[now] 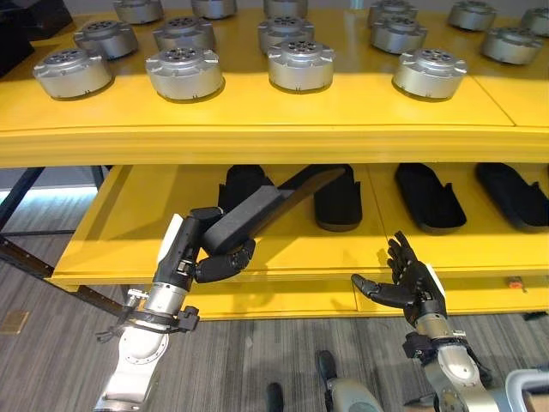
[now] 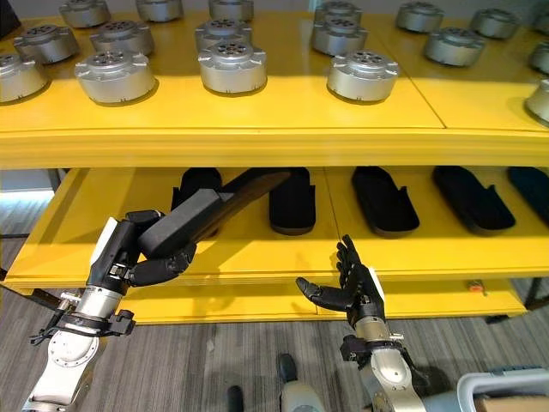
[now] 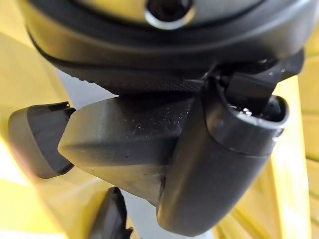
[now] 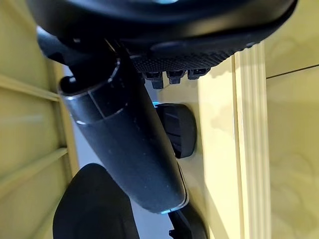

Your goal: Move parts from the plastic box to the shelf.

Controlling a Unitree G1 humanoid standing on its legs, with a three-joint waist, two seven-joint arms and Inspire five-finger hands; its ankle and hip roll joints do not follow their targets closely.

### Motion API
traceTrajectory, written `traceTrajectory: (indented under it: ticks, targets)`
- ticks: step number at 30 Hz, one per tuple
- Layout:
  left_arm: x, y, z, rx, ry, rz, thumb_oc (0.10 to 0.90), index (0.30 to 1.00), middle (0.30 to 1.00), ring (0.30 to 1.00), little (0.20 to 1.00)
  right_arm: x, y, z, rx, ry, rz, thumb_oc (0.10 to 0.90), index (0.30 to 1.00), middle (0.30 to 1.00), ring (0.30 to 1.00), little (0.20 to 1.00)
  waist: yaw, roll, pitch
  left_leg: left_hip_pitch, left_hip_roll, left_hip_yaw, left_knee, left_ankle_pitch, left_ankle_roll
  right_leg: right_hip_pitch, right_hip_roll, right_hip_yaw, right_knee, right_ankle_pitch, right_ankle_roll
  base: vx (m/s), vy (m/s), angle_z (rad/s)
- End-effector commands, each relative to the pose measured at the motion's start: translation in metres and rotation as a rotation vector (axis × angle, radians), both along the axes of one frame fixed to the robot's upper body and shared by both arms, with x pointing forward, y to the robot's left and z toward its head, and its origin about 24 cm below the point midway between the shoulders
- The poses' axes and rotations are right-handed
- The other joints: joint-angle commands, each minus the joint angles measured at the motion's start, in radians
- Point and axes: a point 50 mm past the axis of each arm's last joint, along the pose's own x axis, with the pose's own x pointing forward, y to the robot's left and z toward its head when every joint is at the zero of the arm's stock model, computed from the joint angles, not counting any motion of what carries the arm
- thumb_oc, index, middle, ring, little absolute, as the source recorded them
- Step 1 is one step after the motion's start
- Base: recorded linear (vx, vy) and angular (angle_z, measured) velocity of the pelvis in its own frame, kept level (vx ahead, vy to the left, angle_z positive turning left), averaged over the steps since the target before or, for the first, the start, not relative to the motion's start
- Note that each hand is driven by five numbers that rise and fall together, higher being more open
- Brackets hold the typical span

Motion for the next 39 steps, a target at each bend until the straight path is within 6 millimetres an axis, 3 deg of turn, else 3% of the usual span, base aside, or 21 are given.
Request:
traceTrajectory:
  ticks: [1,13,19,21,22,23,24,26,27,29,31,33,36,39]
  targets:
    - [0.004,-0.009,0.065,-0.068,-0.367,-0.068,0.400,0.300,0.300,0.300,0.300,0.022,-0.004,0.063,0.003,-0.349,-0.002,0.900,1.000,1.000,1.000,1.000,-0.014,0.010,-0.062,0.078,-0.001,0.068,-0.003,-0.108,0.001,0.036,0.053,-0.007,0.023,-0.013,0.033,0.08,-0.073,0.19]
    - [0.002,-0.013,0.068,-0.051,-0.381,-0.104,0.400,0.300,0.300,0.300,0.300,0.022,0.000,0.059,0.025,-0.336,-0.006,0.900,1.000,1.000,1.000,1.000,-0.016,0.028,-0.061,0.078,0.010,0.101,0.014,-0.106,0.000,0.088,0.052,-0.009,0.071,-0.087,0.011,0.04,-0.098,-0.03]
    - [0.009,-0.017,0.074,-0.052,-0.403,-0.090,0.400,0.300,0.300,0.300,0.300,0.024,-0.001,0.058,0.040,-0.331,-0.002,0.900,1.000,1.000,1.000,1.000,-0.028,0.034,-0.048,0.039,0.014,0.118,0.148,-0.147,-0.009,0.097,0.046,-0.016,0.139,-0.134,-0.013,0.02,-0.146,0.03]
    - [0.013,-0.020,0.077,-0.060,-0.415,-0.085,0.400,0.300,0.300,0.300,0.300,0.026,-0.001,0.060,0.029,-0.337,0.011,0.900,1.000,1.000,1.000,1.000,-0.039,0.031,-0.044,0.017,0.021,0.149,0.245,-0.165,-0.017,0.099,0.038,-0.027,0.157,-0.151,-0.025,0.00,-0.066,0.09]
    - [0.015,-0.021,0.078,-0.060,-0.424,-0.080,0.400,0.300,0.300,0.300,0.300,0.025,0.000,0.060,0.018,-0.339,0.021,0.900,1.000,1.000,1.000,1.000,-0.043,0.032,-0.039,-0.015,0.030,0.151,0.323,-0.127,-0.037,0.099,0.038,-0.029,0.163,-0.157,-0.038,-0.01,-0.025,0.19]
    - [0.016,-0.023,0.079,-0.064,-0.430,-0.073,0.400,0.300,0.300,0.300,0.300,0.025,0.000,0.059,0.009,-0.337,0.027,0.900,1.000,1.000,1.000,1.000,-0.043,0.032,-0.029,-0.065,0.058,0.140,0.393,-0.055,-0.068,0.106,0.040,-0.028,0.163,-0.159,-0.048,0.01,0.011,0.22]
    - [0.016,-0.024,0.078,-0.067,-0.432,-0.064,0.400,0.300,0.300,0.300,0.300,0.025,0.000,0.058,0.006,-0.330,0.031,0.900,1.000,1.000,1.000,1.000,-0.046,0.032,-0.024,-0.086,0.083,0.139,0.402,-0.031,-0.083,0.108,0.040,-0.025,0.165,-0.161,-0.052,0.02,0.071,0.29]
    - [0.016,-0.023,0.078,-0.078,-0.439,-0.045,0.400,0.300,0.300,0.300,0.300,0.026,-0.003,0.060,-0.006,-0.321,0.044,0.900,1.000,1.000,1.000,1.000,-0.060,0.037,-0.026,-0.069,0.170,0.160,0.308,0.013,-0.106,0.106,0.023,-0.023,0.163,-0.166,-0.043,0.09,0.307,0.32]
    - [0.015,-0.020,0.078,-0.073,-0.451,-0.026,0.400,0.300,0.300,0.300,0.300,0.027,-0.005,0.061,-0.024,-0.318,0.056,0.900,1.000,1.000,1.000,1.000,-0.066,0.041,-0.030,-0.029,0.233,0.153,0.178,0.059,-0.121,0.107,-0.007,-0.026,0.158,-0.169,-0.029,0.14,0.481,0.26]
    - [0.013,-0.015,0.079,-0.077,-0.465,-0.014,0.400,0.300,0.300,0.300,0.300,0.025,-0.010,0.060,0.005,-0.302,0.043,0.900,1.000,1.000,1.000,1.000,-0.069,0.046,-0.030,-0.031,0.312,0.135,0.089,0.170,-0.155,0.117,-0.031,-0.024,0.151,-0.173,-0.023,0.14,0.451,0.15]
    - [0.012,-0.013,0.079,-0.077,-0.473,-0.003,0.400,0.300,0.300,0.300,0.300,0.025,-0.015,0.060,0.000,-0.302,0.031,0.900,1.000,1.000,1.000,1.000,-0.075,0.047,-0.029,-0.034,0.345,0.136,0.064,0.205,-0.171,0.125,-0.049,-0.031,0.155,-0.181,-0.020,0.12,0.435,0.11]
    - [0.013,-0.010,0.079,-0.071,-0.488,0.020,0.400,0.300,0.300,0.300,0.300,0.022,-0.027,0.061,-0.034,-0.320,-0.025,0.900,1.000,1.000,1.000,1.000,-0.102,0.067,-0.033,-0.009,0.363,0.243,0.038,0.157,-0.188,0.129,-0.104,-0.086,0.180,-0.196,0.007,0.19,0.663,0.25]
    - [0.018,-0.009,0.078,-0.080,-0.467,0.024,0.400,0.300,0.300,0.300,0.300,0.018,-0.031,0.056,-0.019,-0.300,-0.058,0.900,1.000,1.000,1.000,1.000,-0.109,0.073,-0.038,-0.007,0.336,0.260,0.058,0.121,-0.180,0.130,-0.121,-0.098,0.188,-0.189,0.019,0.12,0.325,0.19]
    - [0.019,-0.009,0.082,-0.044,-0.476,0.003,0.400,0.300,0.300,0.300,0.300,0.013,-0.030,0.055,-0.024,-0.304,-0.055,0.900,1.000,1.000,1.000,1.000,-0.106,0.064,-0.046,-0.001,0.285,0.266,0.078,0.044,-0.158,0.135,-0.146,-0.096,0.169,-0.158,0.045,0.14,0.228,0.19]
